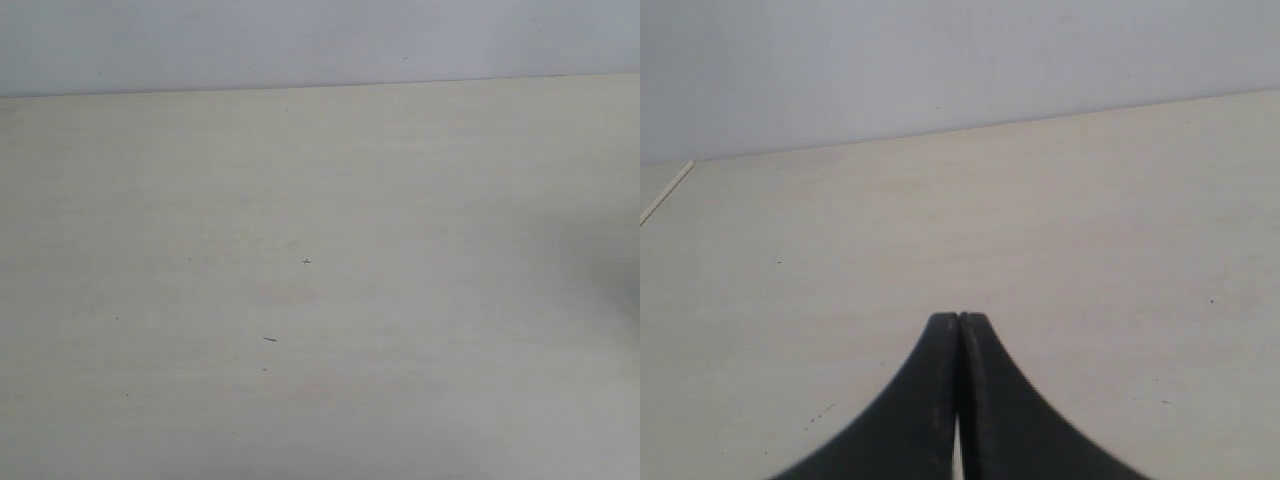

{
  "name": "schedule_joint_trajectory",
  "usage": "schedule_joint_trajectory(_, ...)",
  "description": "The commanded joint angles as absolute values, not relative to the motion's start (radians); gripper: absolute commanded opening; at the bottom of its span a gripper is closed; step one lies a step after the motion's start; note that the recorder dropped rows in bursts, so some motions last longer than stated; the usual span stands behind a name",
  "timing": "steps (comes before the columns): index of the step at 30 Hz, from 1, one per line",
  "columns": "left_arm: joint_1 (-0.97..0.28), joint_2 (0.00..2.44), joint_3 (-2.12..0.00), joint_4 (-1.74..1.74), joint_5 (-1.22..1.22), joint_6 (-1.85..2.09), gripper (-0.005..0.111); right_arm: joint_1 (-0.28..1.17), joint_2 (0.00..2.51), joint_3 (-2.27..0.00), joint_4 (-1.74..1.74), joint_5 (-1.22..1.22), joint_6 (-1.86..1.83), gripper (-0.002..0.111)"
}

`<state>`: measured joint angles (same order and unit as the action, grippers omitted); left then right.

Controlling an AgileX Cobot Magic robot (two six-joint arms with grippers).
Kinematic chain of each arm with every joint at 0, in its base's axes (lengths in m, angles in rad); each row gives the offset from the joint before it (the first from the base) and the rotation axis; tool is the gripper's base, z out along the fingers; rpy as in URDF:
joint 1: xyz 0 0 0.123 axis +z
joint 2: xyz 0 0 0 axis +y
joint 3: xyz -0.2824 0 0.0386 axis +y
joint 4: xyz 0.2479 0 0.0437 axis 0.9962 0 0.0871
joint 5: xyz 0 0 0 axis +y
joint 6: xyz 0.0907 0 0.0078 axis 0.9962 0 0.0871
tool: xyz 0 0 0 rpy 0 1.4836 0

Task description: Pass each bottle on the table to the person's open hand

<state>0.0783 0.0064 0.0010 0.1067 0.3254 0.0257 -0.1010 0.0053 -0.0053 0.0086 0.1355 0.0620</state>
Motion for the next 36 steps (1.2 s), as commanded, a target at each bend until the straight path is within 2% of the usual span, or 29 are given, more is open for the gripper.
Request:
schedule_joint_trajectory(1,0.082,0.000,0.000,0.103,0.321,0.022,0.001,-0.105,0.000,0.000,0.008,0.133,0.052,0.000)
schedule_joint_trajectory(36,0.082,0.000,0.000,0.103,0.321,0.022,0.001,-0.105,0.000,0.000,0.027,0.133,0.052,0.000)
